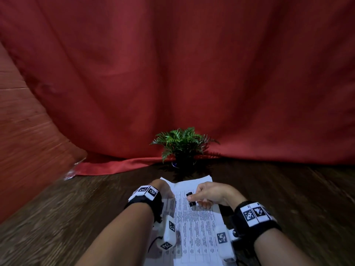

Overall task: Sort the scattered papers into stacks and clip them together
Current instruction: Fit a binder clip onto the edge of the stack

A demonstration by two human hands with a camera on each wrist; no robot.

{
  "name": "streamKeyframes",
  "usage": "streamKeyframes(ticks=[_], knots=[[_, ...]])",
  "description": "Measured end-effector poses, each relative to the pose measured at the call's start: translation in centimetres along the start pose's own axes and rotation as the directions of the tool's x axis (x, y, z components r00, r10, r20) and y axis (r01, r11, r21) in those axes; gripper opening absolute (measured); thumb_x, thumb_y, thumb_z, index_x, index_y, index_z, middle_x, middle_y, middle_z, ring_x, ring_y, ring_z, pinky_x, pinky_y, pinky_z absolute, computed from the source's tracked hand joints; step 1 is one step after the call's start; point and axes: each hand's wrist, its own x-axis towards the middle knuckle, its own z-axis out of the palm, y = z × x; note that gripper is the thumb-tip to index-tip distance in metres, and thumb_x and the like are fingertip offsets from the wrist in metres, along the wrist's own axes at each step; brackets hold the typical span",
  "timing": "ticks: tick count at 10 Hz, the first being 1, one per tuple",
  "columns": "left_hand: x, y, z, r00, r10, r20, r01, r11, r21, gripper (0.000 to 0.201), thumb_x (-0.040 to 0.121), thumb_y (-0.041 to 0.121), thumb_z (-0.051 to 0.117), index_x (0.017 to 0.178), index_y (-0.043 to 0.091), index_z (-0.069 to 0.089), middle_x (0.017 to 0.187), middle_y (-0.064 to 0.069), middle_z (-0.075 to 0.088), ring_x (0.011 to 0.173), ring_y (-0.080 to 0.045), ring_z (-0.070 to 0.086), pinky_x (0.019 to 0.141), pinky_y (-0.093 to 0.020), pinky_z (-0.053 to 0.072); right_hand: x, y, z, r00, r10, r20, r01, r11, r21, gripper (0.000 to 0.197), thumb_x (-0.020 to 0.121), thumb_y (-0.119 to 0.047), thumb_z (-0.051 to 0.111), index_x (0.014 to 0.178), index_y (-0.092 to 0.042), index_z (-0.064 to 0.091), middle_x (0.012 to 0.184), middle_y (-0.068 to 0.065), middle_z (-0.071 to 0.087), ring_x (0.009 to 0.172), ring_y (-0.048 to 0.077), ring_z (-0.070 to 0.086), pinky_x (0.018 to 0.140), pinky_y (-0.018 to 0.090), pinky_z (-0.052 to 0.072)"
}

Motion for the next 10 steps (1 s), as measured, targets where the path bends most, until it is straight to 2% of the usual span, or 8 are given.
streamKeyframes(ticks=[1, 2, 3, 4, 5, 6, 8, 10], knots=[[1.2, -0.1, -0.5, 0.993, -0.120, 0.018, 0.120, 0.957, -0.264, 0.050, 0.112, 0.026, 0.053, 0.157, 0.006, 0.046, 0.160, -0.014, 0.050, 0.136, -0.026, 0.056, 0.101, -0.028, 0.054, 0.0, 0.0, -0.1, 1.000, 0.002, 0.002, -0.002, 1.000, -0.017, 0.039, 0.083, -0.039, 0.081, 0.084, -0.014, 0.052, 0.071, 0.003, 0.061, 0.058, 0.012, 0.057, 0.054, 0.022, 0.047], [1.1, -2.0, -1.4, 0.977, -0.206, -0.050, 0.105, 0.675, -0.731, 0.015, 0.095, 0.015, 0.074, 0.108, 0.008, 0.072, 0.131, -0.017, 0.070, 0.102, -0.020, 0.058, 0.065, -0.022, 0.051, 0.1, 0.1, -0.2, 1.000, -0.002, 0.003, 0.002, 1.000, -0.015, 0.041, 0.082, -0.041, 0.082, 0.090, -0.012, 0.053, 0.073, 0.004, 0.062, 0.060, 0.012, 0.058, 0.055, 0.023, 0.048], [1.2, -2.4, -1.9, 0.988, -0.139, -0.070, 0.065, 0.776, -0.628, 0.030, 0.105, 0.003, 0.053, 0.075, 0.009, 0.057, 0.103, -0.020, 0.068, 0.089, -0.024, 0.055, 0.071, -0.032, 0.043, 0.0, 0.2, -0.3, 1.000, -0.005, 0.015, 0.005, 1.000, 0.001, 0.044, 0.081, -0.041, 0.082, 0.091, -0.011, 0.053, 0.073, 0.004, 0.061, 0.061, 0.013, 0.058, 0.055, 0.023, 0.048], [1.4, -3.6, -2.3, 0.987, -0.120, -0.103, 0.023, 0.752, -0.658, 0.030, 0.107, 0.003, 0.048, 0.078, 0.005, 0.054, 0.089, -0.019, 0.056, 0.081, -0.025, 0.051, 0.073, -0.035, 0.039, -0.2, 0.2, -0.4, 0.999, -0.012, 0.042, 0.012, 1.000, 0.008, 0.055, 0.067, -0.050, 0.087, 0.089, -0.011, 0.055, 0.072, 0.004, 0.062, 0.061, 0.013, 0.058, 0.056, 0.023, 0.048], [1.5, -5.1, -2.6, 0.991, -0.069, -0.119, -0.028, 0.742, -0.670, 0.032, 0.103, 0.008, 0.062, 0.074, 0.012, 0.050, 0.077, -0.013, 0.049, 0.075, -0.023, 0.047, 0.068, -0.033, 0.039, 0.1, 0.6, -0.6, 0.999, -0.018, 0.048, 0.015, 0.998, 0.054, 0.057, 0.058, -0.048, 0.088, 0.087, -0.012, 0.056, 0.071, 0.005, 0.063, 0.059, 0.013, 0.059, 0.055, 0.024, 0.048], [1.6, -6.3, -2.3, 0.997, 0.026, -0.072, -0.072, 0.630, -0.774, 0.032, 0.103, 0.005, 0.065, 0.074, 0.010, 0.052, 0.075, -0.013, 0.060, 0.068, -0.025, 0.062, 0.063, -0.030, 0.054, 0.3, 0.9, -0.7, 0.998, -0.024, 0.056, 0.018, 0.994, 0.108, 0.040, 0.074, -0.037, 0.087, 0.086, -0.013, 0.057, 0.070, 0.004, 0.065, 0.057, 0.011, 0.061, 0.055, 0.023, 0.049], [2.2, -7.3, -0.7, 0.998, 0.064, 0.009, -0.017, 0.403, -0.915, 0.014, 0.101, 0.003, 0.067, 0.089, 0.000, 0.071, 0.091, -0.018, 0.075, 0.073, -0.023, 0.076, 0.066, -0.029, 0.066, 0.2, 1.0, -1.0, 0.996, -0.023, 0.085, 0.011, 0.990, 0.143, 0.041, 0.066, -0.036, 0.086, 0.086, -0.011, 0.061, 0.071, 0.003, 0.069, 0.061, 0.013, 0.063, 0.060, 0.023, 0.053], [3.1, -7.9, -0.7, 0.996, 0.075, 0.051, 0.017, 0.397, -0.918, 0.016, 0.100, 0.007, 0.069, 0.085, 0.008, 0.067, 0.090, -0.014, 0.072, 0.073, -0.020, 0.071, 0.057, -0.027, 0.061, -0.3, 0.2, -0.7, 0.997, -0.015, 0.078, 0.008, 0.996, 0.084, 0.026, 0.081, -0.029, 0.082, 0.085, -0.011, 0.063, 0.076, 0.005, 0.069, 0.063, 0.011, 0.063, 0.062, 0.022, 0.050]])
